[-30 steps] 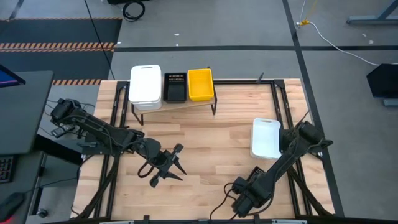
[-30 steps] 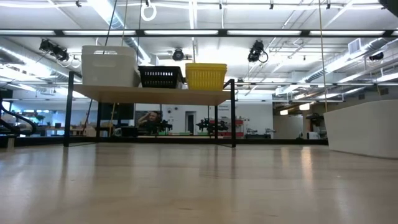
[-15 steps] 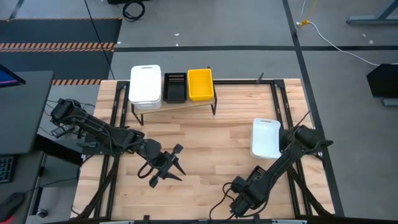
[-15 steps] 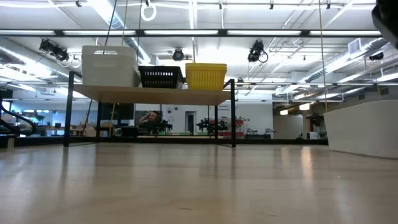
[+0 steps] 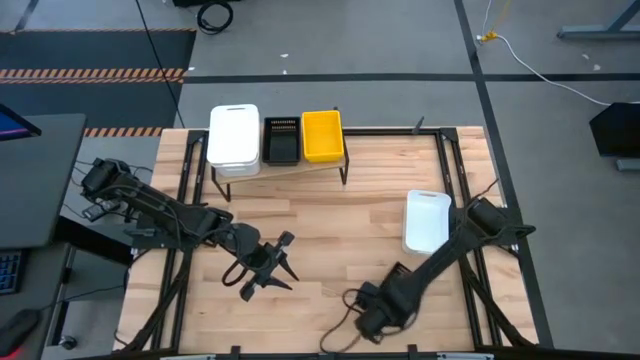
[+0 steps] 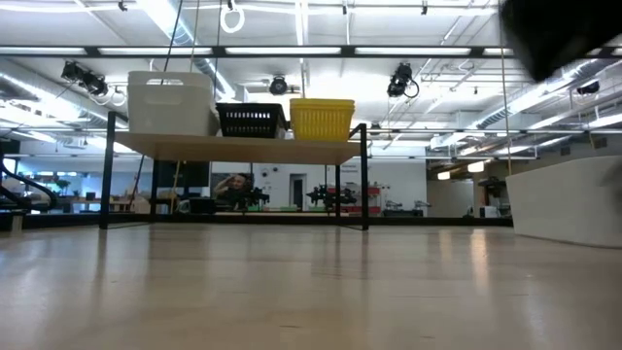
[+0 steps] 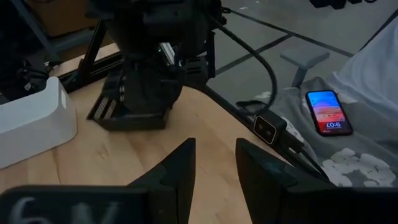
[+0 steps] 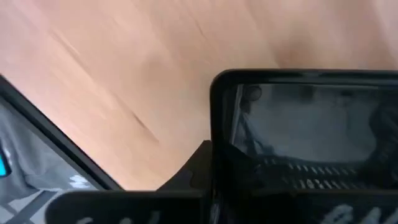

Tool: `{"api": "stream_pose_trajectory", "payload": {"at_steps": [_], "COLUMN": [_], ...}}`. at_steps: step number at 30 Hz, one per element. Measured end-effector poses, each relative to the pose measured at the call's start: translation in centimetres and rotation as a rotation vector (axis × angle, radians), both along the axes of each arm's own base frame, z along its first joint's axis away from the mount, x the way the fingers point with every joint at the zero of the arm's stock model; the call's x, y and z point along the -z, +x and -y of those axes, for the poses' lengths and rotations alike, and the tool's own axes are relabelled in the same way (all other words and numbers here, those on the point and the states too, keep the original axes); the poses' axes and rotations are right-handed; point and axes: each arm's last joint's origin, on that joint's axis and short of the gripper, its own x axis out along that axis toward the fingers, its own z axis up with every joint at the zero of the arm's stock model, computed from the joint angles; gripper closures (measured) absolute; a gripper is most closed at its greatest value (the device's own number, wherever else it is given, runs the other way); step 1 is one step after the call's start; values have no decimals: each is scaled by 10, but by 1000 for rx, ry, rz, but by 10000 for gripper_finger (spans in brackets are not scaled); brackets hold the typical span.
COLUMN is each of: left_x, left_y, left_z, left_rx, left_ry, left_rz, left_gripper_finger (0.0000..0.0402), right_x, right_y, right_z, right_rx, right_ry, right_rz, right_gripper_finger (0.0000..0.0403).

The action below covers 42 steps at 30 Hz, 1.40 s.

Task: Stack baskets on shelf by color
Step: Stack the black bin on top of the other black bin on the shelf

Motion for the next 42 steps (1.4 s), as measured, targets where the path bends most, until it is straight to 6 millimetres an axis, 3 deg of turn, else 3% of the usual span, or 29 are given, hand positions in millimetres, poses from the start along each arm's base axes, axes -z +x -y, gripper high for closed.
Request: {"api": "stream_pose_trajectory", "payload": {"at_steps": [8, 14, 21, 25, 31, 42], "left_x": [-5, -6, -7, -6, -6, -6], "left_y": [-11, -23, -28, -28, -28, -28], "left_z": [-5, -11, -10, -10, -10, -10], "left_rx": [-19, -93, -118, -124, -127, -126], "left_ry": [-21, 9, 4, -8, -10, -9], "left_rz": [-59, -131, -149, -163, -163, -167], "left_gripper_finger": [280, 280, 280, 280, 280, 280], "right_x": [-2, -11, -26, -26, -26, -31], "right_y": [44, 82, 112, 114, 119, 124], "right_z": [63, 113, 148, 156, 146, 138], "right_rx": [-199, -344, -436, -448, -480, -511], "right_ry": [-29, -104, -142, -145, -149, -178], "right_rz": [91, 282, 479, 487, 557, 646], "right_gripper_finger": [391, 392, 392, 392, 375, 246]}}
